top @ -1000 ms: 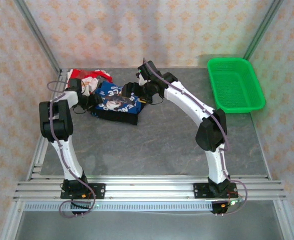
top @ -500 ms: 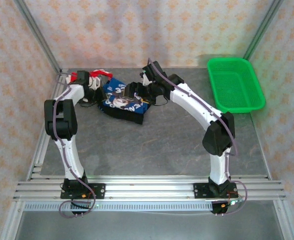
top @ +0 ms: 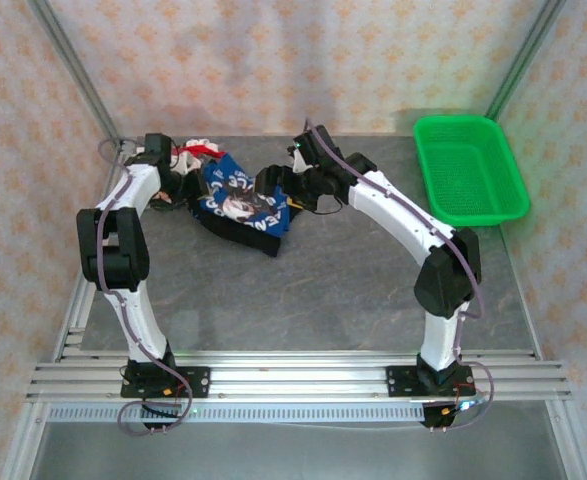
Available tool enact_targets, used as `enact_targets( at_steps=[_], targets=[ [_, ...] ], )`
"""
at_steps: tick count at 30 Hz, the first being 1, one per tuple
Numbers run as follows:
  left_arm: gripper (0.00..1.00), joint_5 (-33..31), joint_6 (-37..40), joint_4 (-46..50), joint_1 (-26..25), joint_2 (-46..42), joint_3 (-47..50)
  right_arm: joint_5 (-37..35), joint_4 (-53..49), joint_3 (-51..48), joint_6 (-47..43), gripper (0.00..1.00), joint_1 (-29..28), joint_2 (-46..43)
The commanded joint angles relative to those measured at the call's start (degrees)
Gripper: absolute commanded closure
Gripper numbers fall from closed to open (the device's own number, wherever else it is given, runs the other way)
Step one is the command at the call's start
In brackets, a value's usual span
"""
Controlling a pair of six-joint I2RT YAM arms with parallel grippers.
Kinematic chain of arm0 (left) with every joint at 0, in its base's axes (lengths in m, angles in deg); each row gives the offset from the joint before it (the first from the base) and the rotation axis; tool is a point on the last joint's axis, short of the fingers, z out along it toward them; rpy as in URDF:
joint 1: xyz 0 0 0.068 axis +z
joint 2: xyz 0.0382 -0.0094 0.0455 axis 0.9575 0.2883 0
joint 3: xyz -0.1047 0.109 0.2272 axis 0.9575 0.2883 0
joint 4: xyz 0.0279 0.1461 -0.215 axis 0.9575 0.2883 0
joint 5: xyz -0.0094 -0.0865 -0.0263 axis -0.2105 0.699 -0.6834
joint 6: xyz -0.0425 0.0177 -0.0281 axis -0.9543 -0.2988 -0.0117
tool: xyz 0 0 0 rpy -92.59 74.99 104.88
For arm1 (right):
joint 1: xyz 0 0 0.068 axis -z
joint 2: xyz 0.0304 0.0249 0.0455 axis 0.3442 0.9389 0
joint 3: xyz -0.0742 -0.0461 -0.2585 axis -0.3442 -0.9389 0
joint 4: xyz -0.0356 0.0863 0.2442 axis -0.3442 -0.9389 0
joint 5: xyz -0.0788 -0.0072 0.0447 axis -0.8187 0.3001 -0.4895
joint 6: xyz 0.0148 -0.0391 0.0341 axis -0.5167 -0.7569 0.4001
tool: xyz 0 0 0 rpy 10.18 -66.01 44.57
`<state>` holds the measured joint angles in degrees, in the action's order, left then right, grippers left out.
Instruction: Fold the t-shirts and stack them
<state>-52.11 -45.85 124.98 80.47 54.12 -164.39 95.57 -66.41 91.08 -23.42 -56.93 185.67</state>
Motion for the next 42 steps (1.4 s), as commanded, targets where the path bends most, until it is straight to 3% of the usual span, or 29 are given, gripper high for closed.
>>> enact_targets(
  at_steps=[1, 4, 7, 10, 24, 38, 42],
  targets=[
    [1.00, -0.84, 1.11, -0.31, 0.12, -2.42, 7.34, 0.29, 1.57, -1.24, 0.49, 0.07, 0.22, -2.81],
    [0.93, -1.44, -0.52, -3.56, 0.12, -2.49, 12.62, 0.74, 1.90, -1.74, 0.65, 0.07, 0.18, -3.01],
    [0.59, -1.18, -2.46, -6.34, 0.11, -3.38, 16.48, 0.95, 2.04, -1.73, 0.86, 0.07, 0.23, -3.02],
    [0.48, -0.94, -4.22, -8.52, 0.07, -6.24, 19.71, 1.39, 2.23, -1.88, 0.99, 0.07, 0.23, -3.13],
    [0.30, 0.51, -13.80, -20.88, -0.43, -23.14, 35.51, 2.95, 5.30, -6.10, 2.23, 0.07, 0.23, -5.44],
    [0.28, -3.22, -12.70, -20.19, -5.07, -13.46, 29.67, 3.40, 5.94, -8.31, 2.19, 0.07, 0.23, -7.15],
    [0.35, -6.56, -10.97, -16.04, -7.53, -9.87, 28.40, 3.81, 5.86, -8.32, 2.22, 0.07, 0.23, -7.54]
  ],
)
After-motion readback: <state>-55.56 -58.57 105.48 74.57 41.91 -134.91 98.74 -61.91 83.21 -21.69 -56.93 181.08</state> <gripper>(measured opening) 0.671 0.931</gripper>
